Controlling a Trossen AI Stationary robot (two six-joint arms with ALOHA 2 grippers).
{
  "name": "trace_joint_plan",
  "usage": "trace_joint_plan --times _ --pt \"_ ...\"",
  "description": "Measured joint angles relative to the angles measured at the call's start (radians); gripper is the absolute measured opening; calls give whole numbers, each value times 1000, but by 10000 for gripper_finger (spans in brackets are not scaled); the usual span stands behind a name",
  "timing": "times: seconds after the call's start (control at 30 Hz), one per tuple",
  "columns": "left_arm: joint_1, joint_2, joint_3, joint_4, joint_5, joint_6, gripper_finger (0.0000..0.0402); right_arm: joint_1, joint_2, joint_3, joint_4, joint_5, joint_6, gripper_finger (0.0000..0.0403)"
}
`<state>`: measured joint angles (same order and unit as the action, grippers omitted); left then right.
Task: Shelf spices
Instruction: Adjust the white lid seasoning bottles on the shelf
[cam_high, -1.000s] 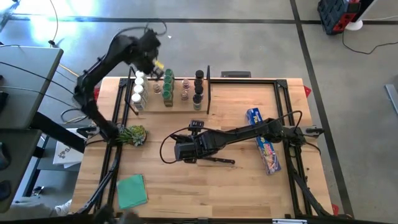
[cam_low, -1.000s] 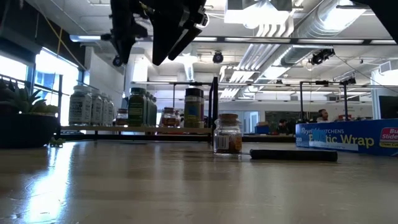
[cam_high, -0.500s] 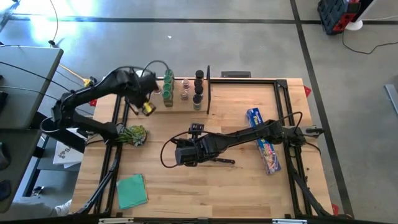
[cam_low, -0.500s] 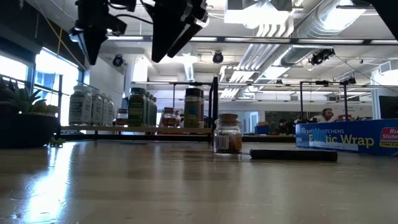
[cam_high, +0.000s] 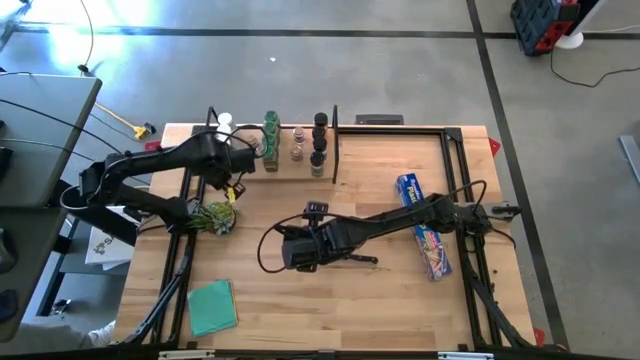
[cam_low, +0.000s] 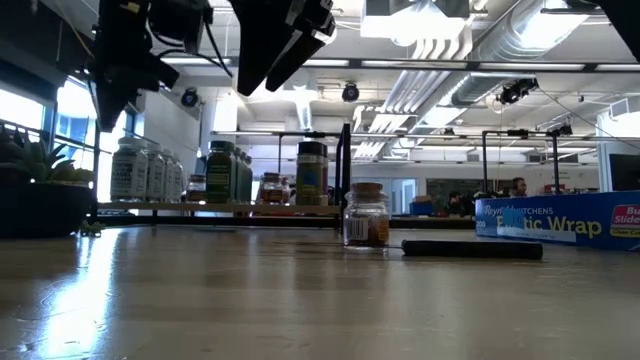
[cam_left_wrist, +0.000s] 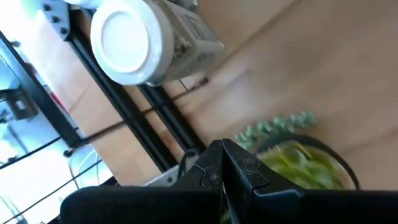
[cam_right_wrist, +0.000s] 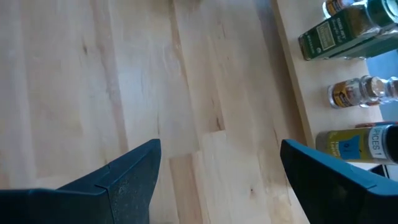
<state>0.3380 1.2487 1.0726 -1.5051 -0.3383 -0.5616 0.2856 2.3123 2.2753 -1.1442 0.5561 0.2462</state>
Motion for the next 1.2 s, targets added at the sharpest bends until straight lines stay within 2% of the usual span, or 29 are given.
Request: trace_joint_plan --times 0.3,0.73,1.2 --pt "2 8 -89 103 -75 -30 0 19 0 0 6 0 8 326" --pt "4 8 -90 147 -230 -55 0 20 0 0 8 0 8 326" --pt "49 8 -90 218 -263 23 0 20 0 0 8 0 7 326"
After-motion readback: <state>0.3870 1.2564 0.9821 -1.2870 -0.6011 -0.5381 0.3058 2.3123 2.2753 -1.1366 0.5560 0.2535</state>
